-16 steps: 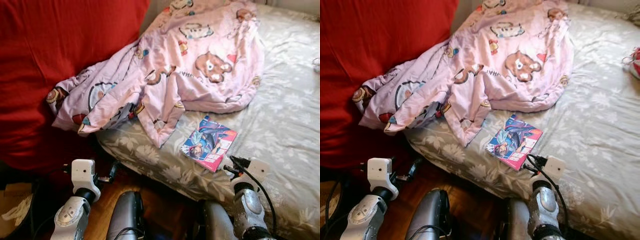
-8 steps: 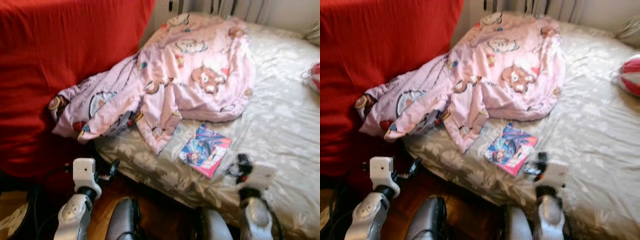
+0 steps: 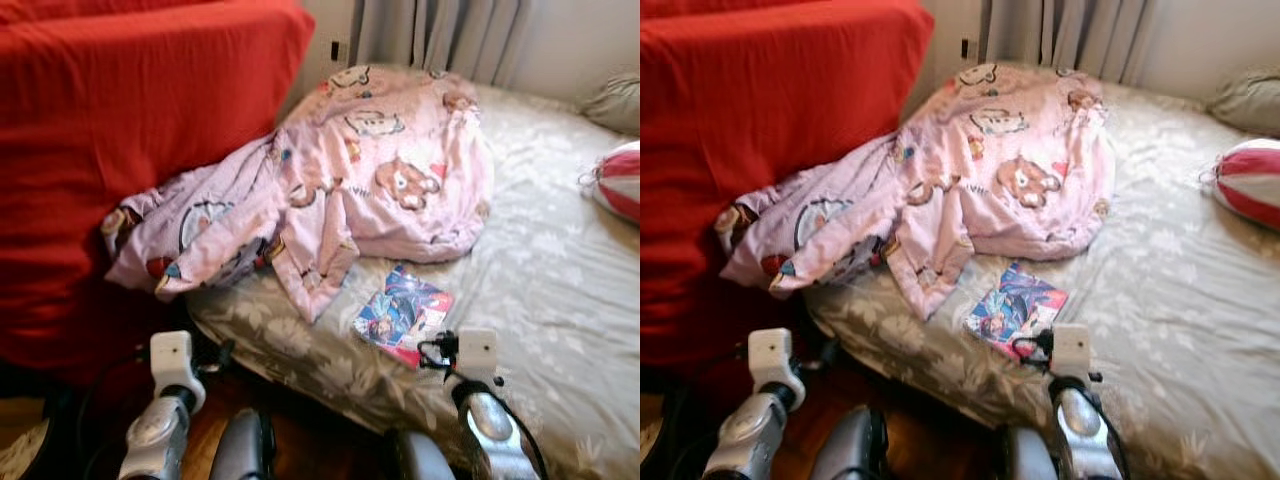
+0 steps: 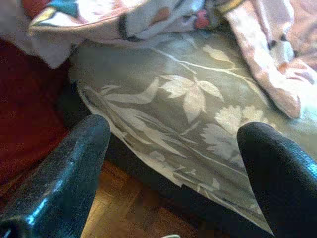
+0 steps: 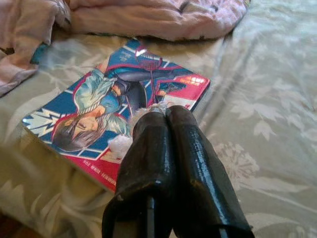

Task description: Clean up the room

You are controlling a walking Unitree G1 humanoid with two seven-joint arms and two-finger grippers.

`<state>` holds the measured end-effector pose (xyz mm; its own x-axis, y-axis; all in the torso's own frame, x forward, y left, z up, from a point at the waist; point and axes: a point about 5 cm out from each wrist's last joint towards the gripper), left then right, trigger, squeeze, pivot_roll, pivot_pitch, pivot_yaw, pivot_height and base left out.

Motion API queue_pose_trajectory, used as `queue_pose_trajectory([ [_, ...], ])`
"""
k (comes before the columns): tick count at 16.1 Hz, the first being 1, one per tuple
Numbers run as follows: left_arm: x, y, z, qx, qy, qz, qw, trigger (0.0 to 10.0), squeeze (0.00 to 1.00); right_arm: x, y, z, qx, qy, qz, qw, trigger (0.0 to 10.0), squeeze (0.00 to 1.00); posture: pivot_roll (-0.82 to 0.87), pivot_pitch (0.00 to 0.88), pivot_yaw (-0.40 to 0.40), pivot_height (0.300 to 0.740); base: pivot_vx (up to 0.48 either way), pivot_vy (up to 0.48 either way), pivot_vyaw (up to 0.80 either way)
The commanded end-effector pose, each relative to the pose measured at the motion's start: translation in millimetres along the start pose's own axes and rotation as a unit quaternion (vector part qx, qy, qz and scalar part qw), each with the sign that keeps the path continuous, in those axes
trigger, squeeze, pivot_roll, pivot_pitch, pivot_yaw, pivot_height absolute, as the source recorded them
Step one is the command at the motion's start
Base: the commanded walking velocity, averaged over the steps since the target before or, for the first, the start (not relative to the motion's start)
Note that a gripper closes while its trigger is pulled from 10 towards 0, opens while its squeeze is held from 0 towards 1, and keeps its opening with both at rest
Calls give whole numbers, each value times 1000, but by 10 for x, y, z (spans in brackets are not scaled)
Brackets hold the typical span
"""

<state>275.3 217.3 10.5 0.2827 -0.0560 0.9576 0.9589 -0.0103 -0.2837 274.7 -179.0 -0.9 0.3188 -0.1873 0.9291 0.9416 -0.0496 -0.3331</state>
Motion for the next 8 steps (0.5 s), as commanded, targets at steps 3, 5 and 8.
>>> queue_pose_trajectory([
  [3,-114,11,-102,-22,16,34,999,10000,0,-241,-48,-59,-22,-6,67,997,10000,0,81,1,-42,675,0,0,0],
  [5,-242,-25,-152,-32,25,64,997,10000,0,-323,-75,-108,-44,-10,88,995,10000,0,77,0,-41,700,0,0,0],
  [8,-385,-93,-150,-28,21,100,994,10000,0,-501,-176,-160,-54,-15,128,990,10000,0,73,0,-42,740,0,0,0],
])
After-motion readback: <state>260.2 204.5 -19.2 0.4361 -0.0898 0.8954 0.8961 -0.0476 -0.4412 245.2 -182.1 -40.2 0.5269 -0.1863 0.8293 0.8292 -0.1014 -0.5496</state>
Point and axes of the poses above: a point about 5 cm out from each wrist's last joint towards the gripper, its own y axis pointing out of the wrist towards the gripper, its own x axis along the axis of the wrist's last joint, z = x × y, and after that the axes turned 8 degrees about y, right-handed
